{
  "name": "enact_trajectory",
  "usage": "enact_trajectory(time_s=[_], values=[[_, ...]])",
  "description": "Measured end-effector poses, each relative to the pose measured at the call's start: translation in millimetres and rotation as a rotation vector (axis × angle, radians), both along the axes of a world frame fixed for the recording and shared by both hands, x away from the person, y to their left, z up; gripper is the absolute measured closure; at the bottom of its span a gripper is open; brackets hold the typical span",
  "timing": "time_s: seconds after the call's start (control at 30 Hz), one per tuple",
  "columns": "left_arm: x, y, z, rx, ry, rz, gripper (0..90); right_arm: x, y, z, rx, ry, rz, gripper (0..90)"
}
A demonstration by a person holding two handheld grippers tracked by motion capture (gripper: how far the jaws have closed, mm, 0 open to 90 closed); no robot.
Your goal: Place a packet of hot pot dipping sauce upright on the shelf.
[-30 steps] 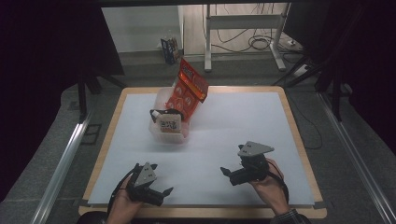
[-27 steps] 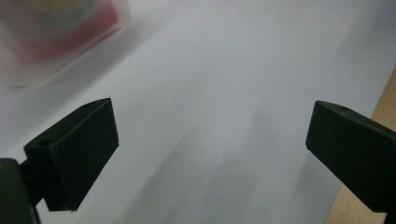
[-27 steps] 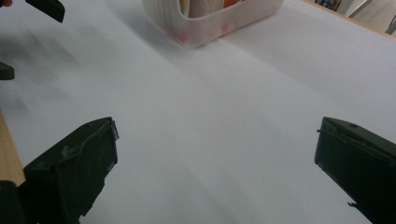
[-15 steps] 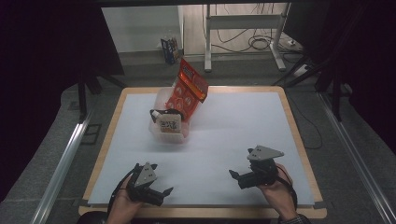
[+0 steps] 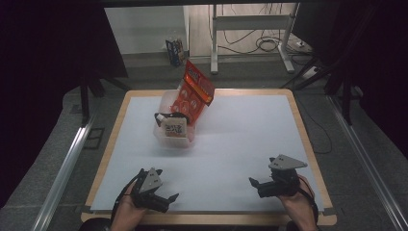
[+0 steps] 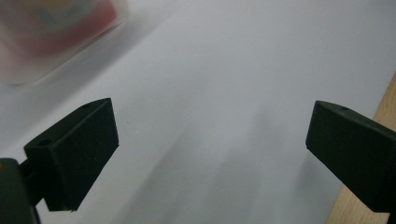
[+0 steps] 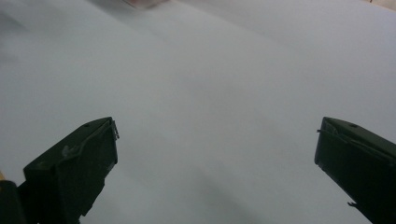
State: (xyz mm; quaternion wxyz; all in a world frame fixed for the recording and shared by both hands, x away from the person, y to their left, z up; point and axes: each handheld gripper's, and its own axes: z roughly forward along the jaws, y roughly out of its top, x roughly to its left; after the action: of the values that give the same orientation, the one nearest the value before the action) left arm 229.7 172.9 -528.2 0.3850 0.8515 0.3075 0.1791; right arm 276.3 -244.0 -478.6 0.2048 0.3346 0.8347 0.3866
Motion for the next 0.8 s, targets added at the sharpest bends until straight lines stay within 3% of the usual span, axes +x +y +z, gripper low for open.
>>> enact_trajectory(time_s=[0.33,0.63,0.8], values=[[-0.1,-0.6,-0.4,0.007,0.0,-0.001,2.3,-2.2,-18.2,-11.7,-0.02,0.032,-0.051,0.0],[-0.2,-2.0,-1.3,0.018,0.001,-0.005,2.3,5.6,-29.2,-23.1,0.031,0.129,-0.067,0.0],[-0.2,-2.5,-1.5,0.022,0.0,-0.006,2.3,6.7,-29.7,-24.6,0.038,0.145,-0.065,0.0]])
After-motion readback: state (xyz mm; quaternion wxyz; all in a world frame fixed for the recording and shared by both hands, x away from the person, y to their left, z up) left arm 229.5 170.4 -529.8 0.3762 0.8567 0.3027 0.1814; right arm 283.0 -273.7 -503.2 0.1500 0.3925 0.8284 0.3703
